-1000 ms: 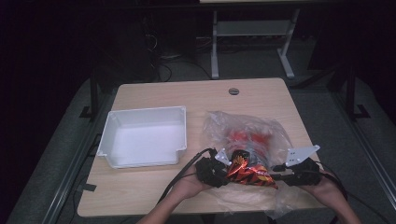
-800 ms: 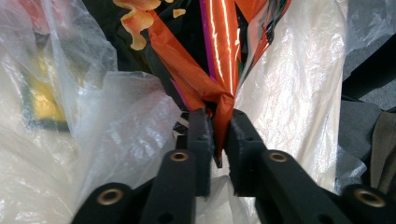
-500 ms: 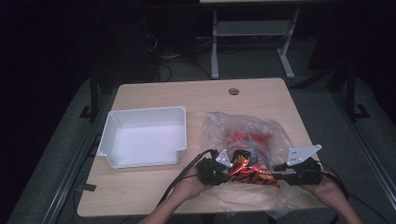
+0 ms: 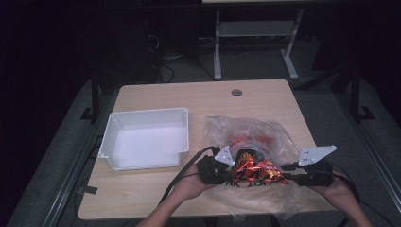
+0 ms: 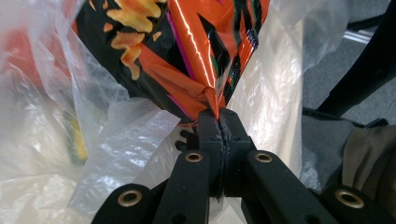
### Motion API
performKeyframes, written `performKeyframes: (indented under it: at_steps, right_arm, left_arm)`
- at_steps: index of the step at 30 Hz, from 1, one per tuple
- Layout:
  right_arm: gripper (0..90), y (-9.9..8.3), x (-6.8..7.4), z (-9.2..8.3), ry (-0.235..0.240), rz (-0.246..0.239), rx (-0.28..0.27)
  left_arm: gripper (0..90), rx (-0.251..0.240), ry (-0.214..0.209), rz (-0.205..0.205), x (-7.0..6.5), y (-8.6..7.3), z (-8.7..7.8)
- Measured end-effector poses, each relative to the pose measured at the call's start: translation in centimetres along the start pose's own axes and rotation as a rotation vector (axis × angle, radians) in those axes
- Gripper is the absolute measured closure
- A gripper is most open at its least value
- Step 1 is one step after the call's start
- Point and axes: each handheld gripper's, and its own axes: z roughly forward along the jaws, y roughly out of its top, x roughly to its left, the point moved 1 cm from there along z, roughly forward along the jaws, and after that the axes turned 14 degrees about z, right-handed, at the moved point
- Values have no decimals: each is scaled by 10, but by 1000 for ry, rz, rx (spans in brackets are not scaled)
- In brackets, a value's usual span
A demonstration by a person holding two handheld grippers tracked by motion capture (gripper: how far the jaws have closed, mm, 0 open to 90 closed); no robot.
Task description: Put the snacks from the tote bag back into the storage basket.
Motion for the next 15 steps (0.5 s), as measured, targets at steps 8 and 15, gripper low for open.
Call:
performKeyframes:
  at_steps: [8, 15]
  right_arm:
    - [625, 5, 6, -14, 5, -26, -39]
    - [600, 9, 13, -26, 13, -64, -61]
  left_arm:
    - [898, -57, 20, 3, 7, 9, -21]
    - [899, -97, 33, -10, 10, 13, -31]
